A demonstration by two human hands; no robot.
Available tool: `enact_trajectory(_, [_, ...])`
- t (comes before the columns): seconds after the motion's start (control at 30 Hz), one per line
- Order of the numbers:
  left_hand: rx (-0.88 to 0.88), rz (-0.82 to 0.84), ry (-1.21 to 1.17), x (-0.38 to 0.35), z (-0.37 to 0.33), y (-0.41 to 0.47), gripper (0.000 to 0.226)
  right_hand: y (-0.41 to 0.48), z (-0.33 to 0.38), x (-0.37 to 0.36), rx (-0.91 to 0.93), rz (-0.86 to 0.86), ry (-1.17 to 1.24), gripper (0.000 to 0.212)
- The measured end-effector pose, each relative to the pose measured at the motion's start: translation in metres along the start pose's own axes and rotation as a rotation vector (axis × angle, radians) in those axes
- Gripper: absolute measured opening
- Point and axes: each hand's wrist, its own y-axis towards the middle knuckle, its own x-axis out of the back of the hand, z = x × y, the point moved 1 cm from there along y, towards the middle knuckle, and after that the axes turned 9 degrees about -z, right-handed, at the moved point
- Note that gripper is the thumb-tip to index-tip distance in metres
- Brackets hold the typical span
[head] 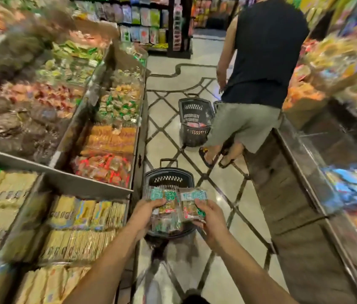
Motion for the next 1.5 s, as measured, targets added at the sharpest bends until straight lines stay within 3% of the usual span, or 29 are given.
enact_trajectory(0.13, [0.056,0.082,0.045,-0.028,-0.01,0.027,0.031,0.036,0.008,0.013,-0.035,-0.06,0.022,0.034])
enact_trajectory(0.4, [0.148,-0.039,0.059,-0.054,-0.002,0.099,0.029,0.138,0.004,0.014,-0.13,-0.036,0.034,0.024])
enact_trajectory(0.47, [0.162,-0.099,0.035,-0.058,0.003,0.122,0.04,0.164,0.001,0.008,-0.157,-0.023,0.018,0.024])
enact_trajectory(0.57, [0.173,-0.167,-0.008,-0.058,0.021,0.167,0.103,0.209,-0.009,-0.002,-0.19,0.026,-0.017,0.02])
enact_trajectory(0.6, [0.173,-0.192,-0.038,-0.056,0.033,0.187,0.114,0.226,-0.015,-0.004,-0.202,0.023,-0.027,0.019])
enact_trajectory(0.67, [0.214,-0.254,-0.046,-0.05,0.06,0.223,0.114,0.259,-0.034,-0.007,-0.229,0.001,-0.033,0.018])
enact_trajectory(0.77, [0.237,-0.316,0.019,-0.038,0.098,0.27,0.079,0.308,-0.072,-0.014,-0.259,-0.023,-0.036,0.019])
enact_trajectory(0.9, [0.235,-0.356,0.123,-0.026,0.146,0.327,0.056,0.368,-0.138,-0.024,-0.315,-0.063,-0.058,0.034])
enact_trajectory(1.0, [0.266,-0.431,0.143,-0.015,0.189,0.377,0.071,0.413,-0.187,-0.034,-0.354,-0.068,-0.113,0.047])
enact_trajectory(1.1, [0.302,-0.457,0.171,-0.002,0.237,0.432,0.111,0.445,-0.23,-0.049,-0.293,-0.085,-0.217,0.034])
enact_trajectory(1.23, [0.313,-0.443,0.276,0.003,0.285,0.496,0.062,0.491,-0.293,-0.071,-0.242,-0.083,-0.291,0.023])
enact_trajectory(1.4, [0.296,-0.457,0.404,0.018,0.349,0.57,0.047,0.547,-0.358,-0.089,-0.104,-0.093,-0.387,0.002])
enact_trajectory(1.5, [0.255,-0.493,0.495,0.026,0.379,0.6,0.045,0.576,-0.39,-0.094,-0.083,-0.118,-0.417,0.021])
